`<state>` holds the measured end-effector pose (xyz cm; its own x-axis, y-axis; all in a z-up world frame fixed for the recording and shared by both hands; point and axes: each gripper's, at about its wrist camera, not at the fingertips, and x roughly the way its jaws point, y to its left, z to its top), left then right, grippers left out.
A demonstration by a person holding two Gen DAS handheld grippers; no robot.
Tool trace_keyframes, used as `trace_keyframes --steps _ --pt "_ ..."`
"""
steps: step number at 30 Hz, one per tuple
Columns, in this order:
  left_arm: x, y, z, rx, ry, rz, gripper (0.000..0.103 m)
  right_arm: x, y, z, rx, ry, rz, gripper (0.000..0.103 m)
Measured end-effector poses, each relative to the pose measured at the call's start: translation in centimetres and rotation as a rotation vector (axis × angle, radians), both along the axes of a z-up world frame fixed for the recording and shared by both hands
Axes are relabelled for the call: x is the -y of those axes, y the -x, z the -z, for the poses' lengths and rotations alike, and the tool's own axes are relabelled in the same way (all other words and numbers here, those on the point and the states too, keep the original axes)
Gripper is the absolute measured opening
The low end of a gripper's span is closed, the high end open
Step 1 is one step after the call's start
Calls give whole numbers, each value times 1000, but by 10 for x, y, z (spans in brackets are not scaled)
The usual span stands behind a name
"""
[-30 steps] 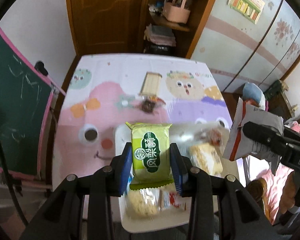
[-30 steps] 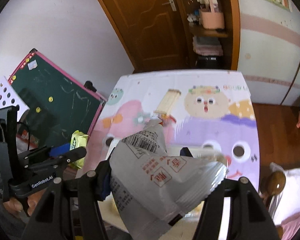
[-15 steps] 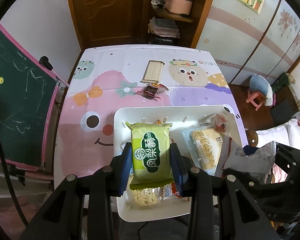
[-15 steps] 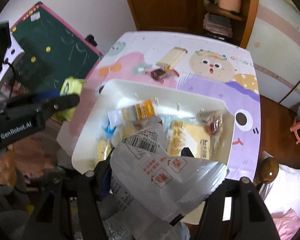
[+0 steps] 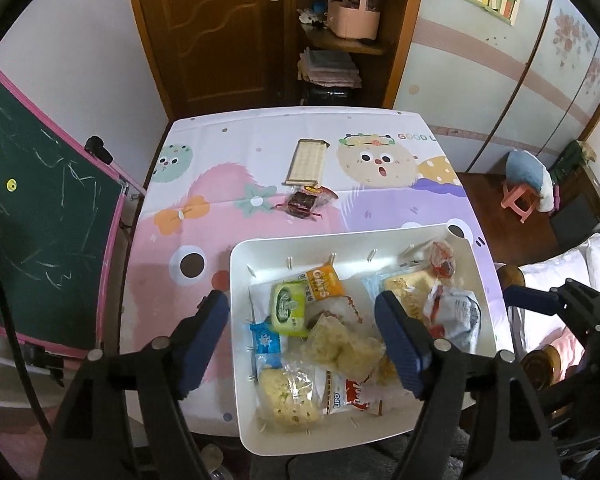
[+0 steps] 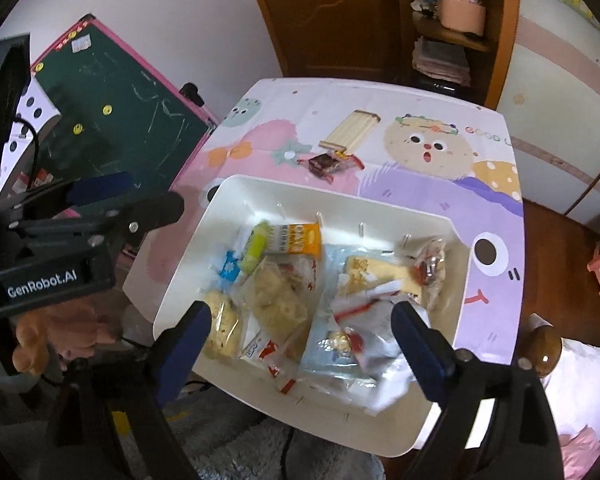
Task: Organize snacks
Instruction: 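Move both grippers from the tray toward the wafer bar and seaweed cup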
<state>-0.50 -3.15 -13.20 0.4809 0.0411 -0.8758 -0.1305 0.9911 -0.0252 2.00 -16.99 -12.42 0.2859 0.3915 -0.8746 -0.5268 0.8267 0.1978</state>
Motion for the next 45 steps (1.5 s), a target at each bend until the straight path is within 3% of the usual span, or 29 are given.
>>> trace_keyframes --steps 16,21,24,27,32,35,39,45 --pt "-3 -14 1 -6 -11 16 75 3 -14 -7 11 -14 51 92" --pt "-10 -28 -16 16 -34 47 75 3 -25 -9 9 -13 91 92" --pt "-16 -42 -33 62 -64 86 82 3 -33 -11 13 -22 123 92" --pt "-23 -63 -48 100 -76 144 82 0 -44 -13 13 -13 159 92" --pt "-28 -114 -57 113 -116 308 86 -6 -65 -14 4 -2 232 92" --pt "-30 -152 -42 79 -126 405 87 -12 -79 -10 -1 3 276 92" --pt "-34 -209 0 -14 -77 509 87 -20 -108 1 -11 13 358 92" --pt "-45 -283 83 -158 -2 503 87 -36 -153 34 -53 60 444 92"
